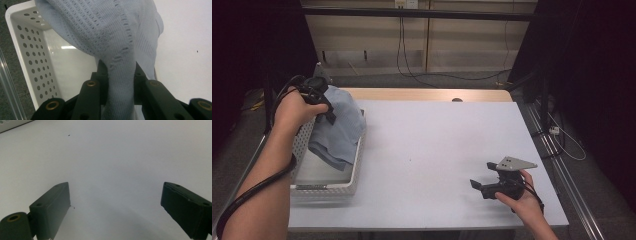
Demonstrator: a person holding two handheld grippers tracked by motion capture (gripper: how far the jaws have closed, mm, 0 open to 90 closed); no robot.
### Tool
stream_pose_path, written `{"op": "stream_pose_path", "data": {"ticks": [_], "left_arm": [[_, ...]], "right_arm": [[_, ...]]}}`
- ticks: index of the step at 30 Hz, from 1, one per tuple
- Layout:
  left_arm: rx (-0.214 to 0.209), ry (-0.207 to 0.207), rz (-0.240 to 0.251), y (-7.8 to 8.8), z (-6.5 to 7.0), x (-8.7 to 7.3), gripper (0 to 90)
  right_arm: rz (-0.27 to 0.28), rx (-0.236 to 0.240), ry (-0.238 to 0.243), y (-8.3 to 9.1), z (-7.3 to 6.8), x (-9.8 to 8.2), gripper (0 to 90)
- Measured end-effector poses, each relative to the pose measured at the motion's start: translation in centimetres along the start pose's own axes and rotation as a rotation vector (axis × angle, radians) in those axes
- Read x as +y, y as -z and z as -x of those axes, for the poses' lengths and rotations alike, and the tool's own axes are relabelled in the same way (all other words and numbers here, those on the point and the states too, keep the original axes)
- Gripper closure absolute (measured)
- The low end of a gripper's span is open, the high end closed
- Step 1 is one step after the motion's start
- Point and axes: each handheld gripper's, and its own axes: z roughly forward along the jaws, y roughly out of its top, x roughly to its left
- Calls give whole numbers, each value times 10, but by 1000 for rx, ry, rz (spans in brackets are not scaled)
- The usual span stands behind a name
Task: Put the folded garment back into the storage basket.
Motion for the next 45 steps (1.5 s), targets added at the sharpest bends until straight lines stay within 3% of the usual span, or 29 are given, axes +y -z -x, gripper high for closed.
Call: {"op": "stream_pose_path", "data": {"ticks": [20, 45], "left_arm": [[-2, 21, 6, -7, -13, -14, 756], [-7, 15, -2, -16, -14, -27, 753]], "right_arm": [[-2, 5, 2, -1, -3, 0, 87], [-2, 10, 10, -2, -5, 2, 87]]}}
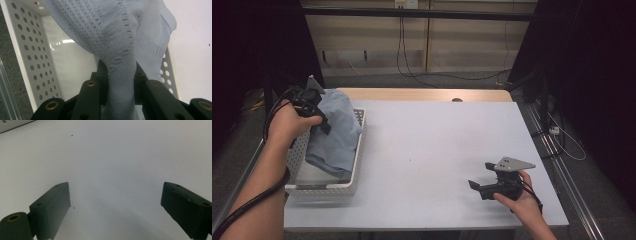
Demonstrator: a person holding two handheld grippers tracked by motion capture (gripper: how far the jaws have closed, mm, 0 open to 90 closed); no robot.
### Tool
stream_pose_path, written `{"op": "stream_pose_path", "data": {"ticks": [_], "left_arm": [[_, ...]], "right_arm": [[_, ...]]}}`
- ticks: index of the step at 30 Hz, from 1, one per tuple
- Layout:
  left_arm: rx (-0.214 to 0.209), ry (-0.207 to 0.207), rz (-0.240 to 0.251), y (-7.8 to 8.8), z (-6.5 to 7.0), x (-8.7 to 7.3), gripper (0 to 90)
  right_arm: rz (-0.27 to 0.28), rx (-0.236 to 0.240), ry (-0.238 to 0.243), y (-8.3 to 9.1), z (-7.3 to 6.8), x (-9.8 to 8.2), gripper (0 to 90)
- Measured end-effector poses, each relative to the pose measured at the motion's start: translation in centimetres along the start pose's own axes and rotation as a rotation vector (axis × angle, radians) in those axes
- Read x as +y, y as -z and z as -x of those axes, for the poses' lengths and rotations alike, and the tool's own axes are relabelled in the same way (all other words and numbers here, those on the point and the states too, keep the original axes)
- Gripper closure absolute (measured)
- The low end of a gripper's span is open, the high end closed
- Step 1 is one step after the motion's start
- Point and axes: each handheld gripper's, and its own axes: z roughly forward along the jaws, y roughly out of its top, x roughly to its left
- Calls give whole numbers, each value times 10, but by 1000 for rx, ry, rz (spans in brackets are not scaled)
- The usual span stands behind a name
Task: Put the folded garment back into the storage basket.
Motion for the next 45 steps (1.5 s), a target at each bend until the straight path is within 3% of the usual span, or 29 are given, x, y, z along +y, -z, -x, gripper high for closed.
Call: {"op": "stream_pose_path", "data": {"ticks": [19, 29, 45], "left_arm": [[7, -4, -12, -10, -5, -10, 752], [-22, -12, -10, -13, -3, -13, 752], [-33, -9, -17, -19, -2, -16, 751]], "right_arm": [[3, 0, 2, 1, 0, 1, 86], [3, 2, 3, 1, 0, 1, 86], [4, 0, 2, 1, 0, 1, 86]]}}
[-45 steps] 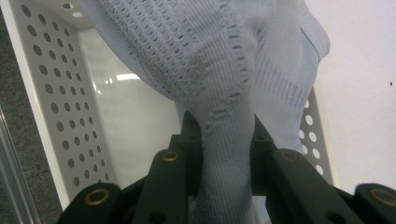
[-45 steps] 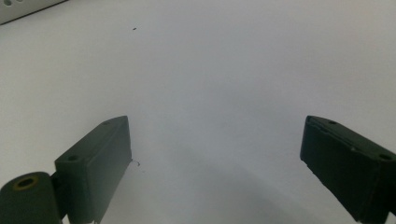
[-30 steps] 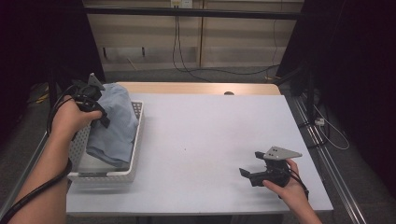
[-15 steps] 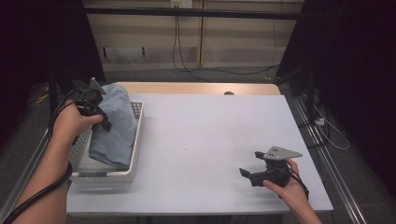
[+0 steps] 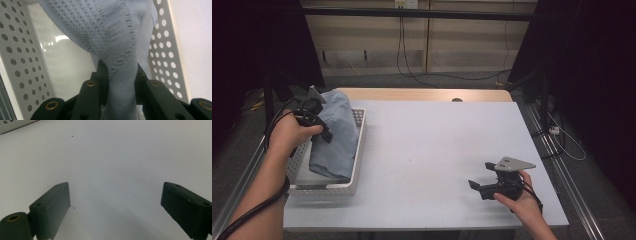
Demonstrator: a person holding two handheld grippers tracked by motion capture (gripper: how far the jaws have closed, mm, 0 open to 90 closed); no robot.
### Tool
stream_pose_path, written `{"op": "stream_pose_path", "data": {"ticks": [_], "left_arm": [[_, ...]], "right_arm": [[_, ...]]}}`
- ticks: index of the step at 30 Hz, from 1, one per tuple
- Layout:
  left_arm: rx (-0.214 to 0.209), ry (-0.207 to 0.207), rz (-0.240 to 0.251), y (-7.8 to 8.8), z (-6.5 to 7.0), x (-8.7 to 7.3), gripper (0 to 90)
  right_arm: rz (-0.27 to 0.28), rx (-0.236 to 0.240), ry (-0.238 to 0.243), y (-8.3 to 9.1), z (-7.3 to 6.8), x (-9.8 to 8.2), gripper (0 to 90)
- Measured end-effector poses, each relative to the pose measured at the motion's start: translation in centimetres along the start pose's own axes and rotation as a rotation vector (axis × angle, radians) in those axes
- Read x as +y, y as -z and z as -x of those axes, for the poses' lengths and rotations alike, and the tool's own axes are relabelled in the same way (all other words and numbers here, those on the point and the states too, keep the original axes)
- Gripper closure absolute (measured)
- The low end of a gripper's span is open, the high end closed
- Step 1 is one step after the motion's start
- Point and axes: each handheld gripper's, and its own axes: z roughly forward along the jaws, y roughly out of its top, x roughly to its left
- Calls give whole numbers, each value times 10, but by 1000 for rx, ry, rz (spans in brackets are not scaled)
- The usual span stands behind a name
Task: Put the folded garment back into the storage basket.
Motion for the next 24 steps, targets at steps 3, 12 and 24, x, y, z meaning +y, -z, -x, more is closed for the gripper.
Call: {"op": "stream_pose_path", "data": {"ticks": [3, 12, 24], "left_arm": [[-5, 2, 1, -1, 0, 0, 750], [-18, 8, 1, -6, -1, -3, 750], [-22, -1, -17, -8, 0, -4, 750]], "right_arm": [[1, 0, -1, 0, 0, 0, 86], [-1, -2, -3, 0, 0, 0, 85], [-1, -2, -4, 0, 0, -1, 85]]}}
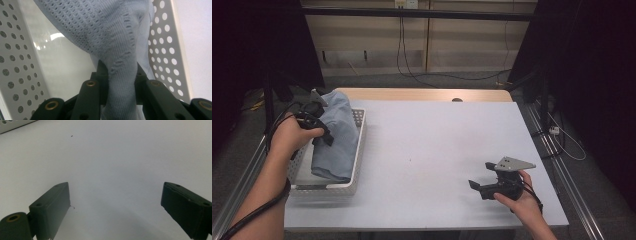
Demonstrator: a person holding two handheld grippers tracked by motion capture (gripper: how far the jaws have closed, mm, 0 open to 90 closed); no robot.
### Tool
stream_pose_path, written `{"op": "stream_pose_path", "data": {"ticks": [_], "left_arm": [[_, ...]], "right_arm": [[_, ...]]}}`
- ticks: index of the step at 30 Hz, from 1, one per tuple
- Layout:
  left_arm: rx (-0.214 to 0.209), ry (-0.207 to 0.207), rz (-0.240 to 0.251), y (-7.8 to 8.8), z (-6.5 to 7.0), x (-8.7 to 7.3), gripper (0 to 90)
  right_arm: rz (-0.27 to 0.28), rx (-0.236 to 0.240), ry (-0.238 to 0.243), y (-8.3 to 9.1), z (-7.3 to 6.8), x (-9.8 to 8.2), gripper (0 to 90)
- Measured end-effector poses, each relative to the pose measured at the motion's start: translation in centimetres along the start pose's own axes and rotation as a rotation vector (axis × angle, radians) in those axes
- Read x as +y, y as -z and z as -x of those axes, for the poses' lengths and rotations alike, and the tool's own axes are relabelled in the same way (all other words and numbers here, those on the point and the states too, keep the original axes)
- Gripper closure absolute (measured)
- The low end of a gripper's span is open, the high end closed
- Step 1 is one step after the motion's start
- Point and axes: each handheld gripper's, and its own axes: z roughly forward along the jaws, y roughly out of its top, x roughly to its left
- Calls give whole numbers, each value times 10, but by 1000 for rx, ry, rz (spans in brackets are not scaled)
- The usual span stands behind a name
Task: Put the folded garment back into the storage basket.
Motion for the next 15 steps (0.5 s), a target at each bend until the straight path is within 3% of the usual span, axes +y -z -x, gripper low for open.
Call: {"op": "stream_pose_path", "data": {"ticks": [15], "left_arm": [[3, -2, -6, -2, 1, -1, 749]], "right_arm": [[-2, 3, 3, -1, -1, 0, 85]]}}
